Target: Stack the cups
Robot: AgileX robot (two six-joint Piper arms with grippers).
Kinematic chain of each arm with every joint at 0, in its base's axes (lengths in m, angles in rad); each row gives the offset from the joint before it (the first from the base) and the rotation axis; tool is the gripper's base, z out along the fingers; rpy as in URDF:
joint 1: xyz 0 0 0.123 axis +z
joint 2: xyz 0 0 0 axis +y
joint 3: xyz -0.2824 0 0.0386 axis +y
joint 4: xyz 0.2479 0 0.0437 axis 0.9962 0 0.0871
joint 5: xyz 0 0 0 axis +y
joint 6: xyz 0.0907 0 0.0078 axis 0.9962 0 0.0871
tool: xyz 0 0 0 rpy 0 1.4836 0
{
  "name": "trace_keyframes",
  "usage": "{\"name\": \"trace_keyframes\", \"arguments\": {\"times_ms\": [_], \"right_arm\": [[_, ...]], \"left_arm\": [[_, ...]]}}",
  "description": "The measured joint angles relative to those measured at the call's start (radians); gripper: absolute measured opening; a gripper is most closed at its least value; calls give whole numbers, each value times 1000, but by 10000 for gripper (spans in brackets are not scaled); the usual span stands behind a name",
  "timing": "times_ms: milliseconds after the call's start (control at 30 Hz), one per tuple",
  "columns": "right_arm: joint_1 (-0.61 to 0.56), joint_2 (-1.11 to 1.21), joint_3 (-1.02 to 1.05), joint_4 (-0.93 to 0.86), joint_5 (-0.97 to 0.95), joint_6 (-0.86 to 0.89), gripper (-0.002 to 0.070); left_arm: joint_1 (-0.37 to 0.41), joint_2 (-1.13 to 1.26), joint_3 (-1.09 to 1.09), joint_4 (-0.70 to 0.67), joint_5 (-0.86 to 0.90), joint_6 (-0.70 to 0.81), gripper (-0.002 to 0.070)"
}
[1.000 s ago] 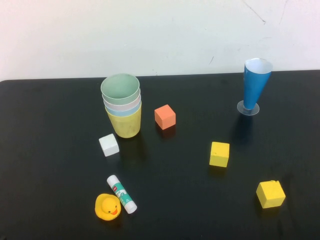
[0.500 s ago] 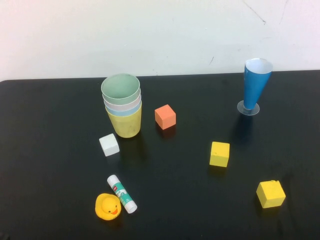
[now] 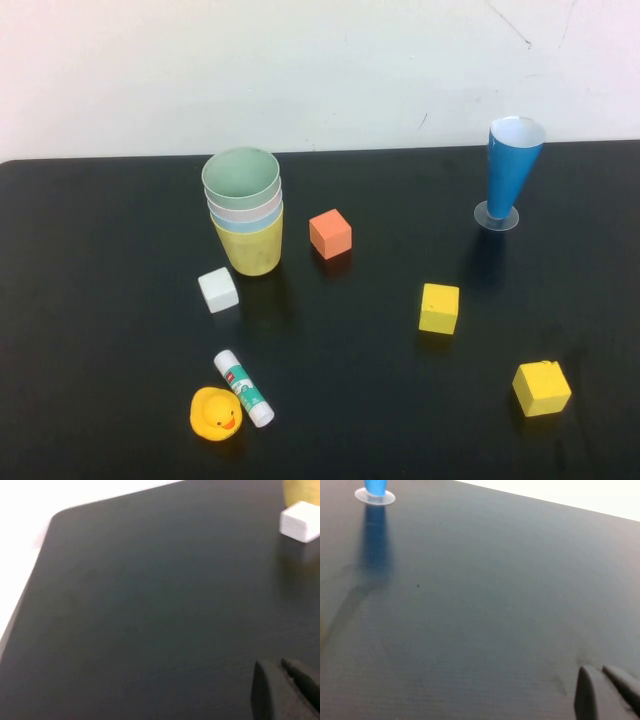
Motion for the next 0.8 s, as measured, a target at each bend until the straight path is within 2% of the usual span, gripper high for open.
{"name": "trace_keyframes", "arguments": {"times_ms": [100,333,800], "right_arm": [[0,0,0,0,0,0,-1],[0,0,0,0,0,-2,-1],[0,0,0,0,0,-2,-1]], "left_arm": [[26,0,0,0,0,-63,-1],[28,0,0,8,0,-257,-1],[28,0,0,16,-2,-261,-1]]}}
